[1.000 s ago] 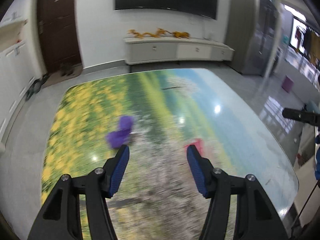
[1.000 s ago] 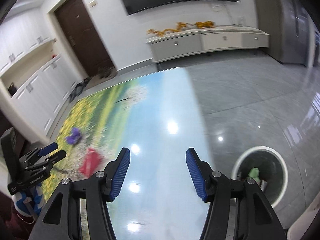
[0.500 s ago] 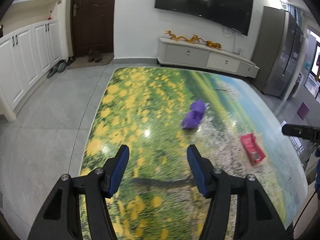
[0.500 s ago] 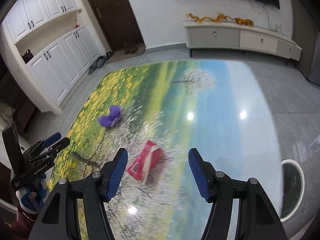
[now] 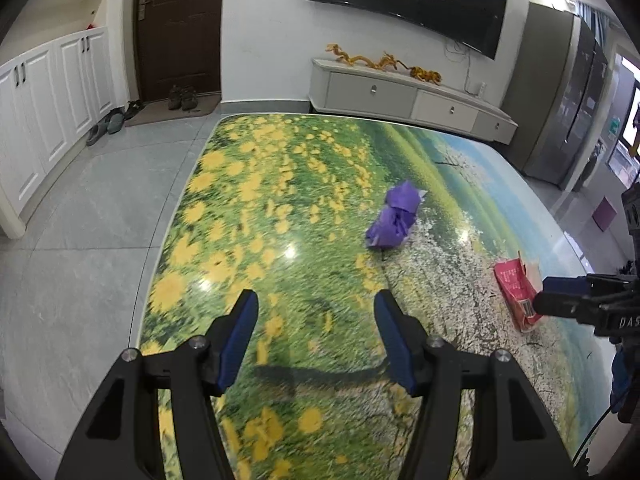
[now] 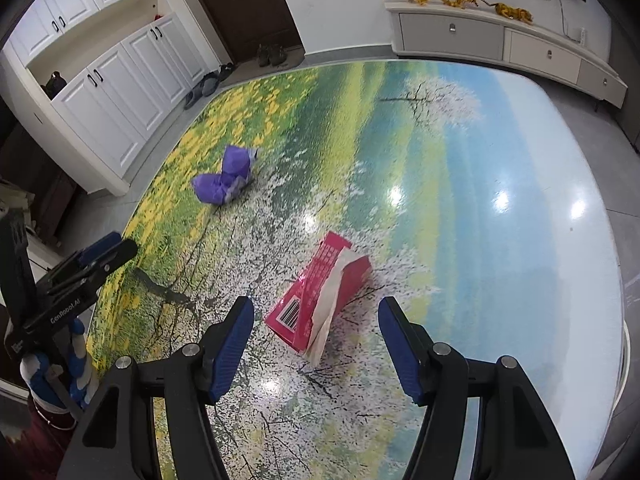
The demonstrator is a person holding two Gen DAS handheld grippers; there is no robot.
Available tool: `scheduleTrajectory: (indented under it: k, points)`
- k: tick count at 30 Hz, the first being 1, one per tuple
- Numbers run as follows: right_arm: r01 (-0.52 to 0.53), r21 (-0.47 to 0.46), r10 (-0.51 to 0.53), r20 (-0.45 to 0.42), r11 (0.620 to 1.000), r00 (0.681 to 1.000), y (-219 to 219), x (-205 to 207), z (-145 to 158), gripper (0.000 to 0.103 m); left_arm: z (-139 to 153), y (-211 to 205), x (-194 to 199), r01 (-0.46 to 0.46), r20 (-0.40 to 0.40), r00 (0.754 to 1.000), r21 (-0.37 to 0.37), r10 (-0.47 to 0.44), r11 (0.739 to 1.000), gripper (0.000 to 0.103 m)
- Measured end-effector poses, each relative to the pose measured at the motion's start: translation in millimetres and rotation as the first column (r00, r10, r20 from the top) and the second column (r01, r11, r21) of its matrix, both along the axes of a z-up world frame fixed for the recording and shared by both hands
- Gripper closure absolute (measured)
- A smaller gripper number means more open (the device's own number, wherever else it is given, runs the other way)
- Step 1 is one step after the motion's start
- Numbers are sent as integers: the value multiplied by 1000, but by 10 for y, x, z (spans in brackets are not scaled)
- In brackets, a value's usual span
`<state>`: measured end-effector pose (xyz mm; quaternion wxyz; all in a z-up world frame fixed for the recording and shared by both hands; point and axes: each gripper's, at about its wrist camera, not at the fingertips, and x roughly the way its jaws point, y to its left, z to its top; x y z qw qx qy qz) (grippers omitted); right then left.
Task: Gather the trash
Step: 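Grasp the purple bag with the left tool while the right tool grasps the pink tissue pack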
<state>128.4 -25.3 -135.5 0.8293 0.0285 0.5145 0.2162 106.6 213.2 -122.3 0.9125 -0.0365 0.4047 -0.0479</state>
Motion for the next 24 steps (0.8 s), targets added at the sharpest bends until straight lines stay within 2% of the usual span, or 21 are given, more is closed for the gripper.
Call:
scheduleTrajectory:
  k: [11, 19, 24]
  points:
    - [-39, 31, 40, -12, 999, 999, -41, 75, -128, 40, 3, -404, 555, 80, -10, 997, 39, -80, 996, 44]
    - [-79, -3, 79, 24, 997, 997, -14, 103, -123, 40, -93, -574, 914, 89, -26, 996, 79, -88, 993, 44]
    - [-92, -12, 93, 44, 996, 995, -45, 101, -122, 50, -170, -643, 993, 93, -31, 995, 93, -90, 991, 44]
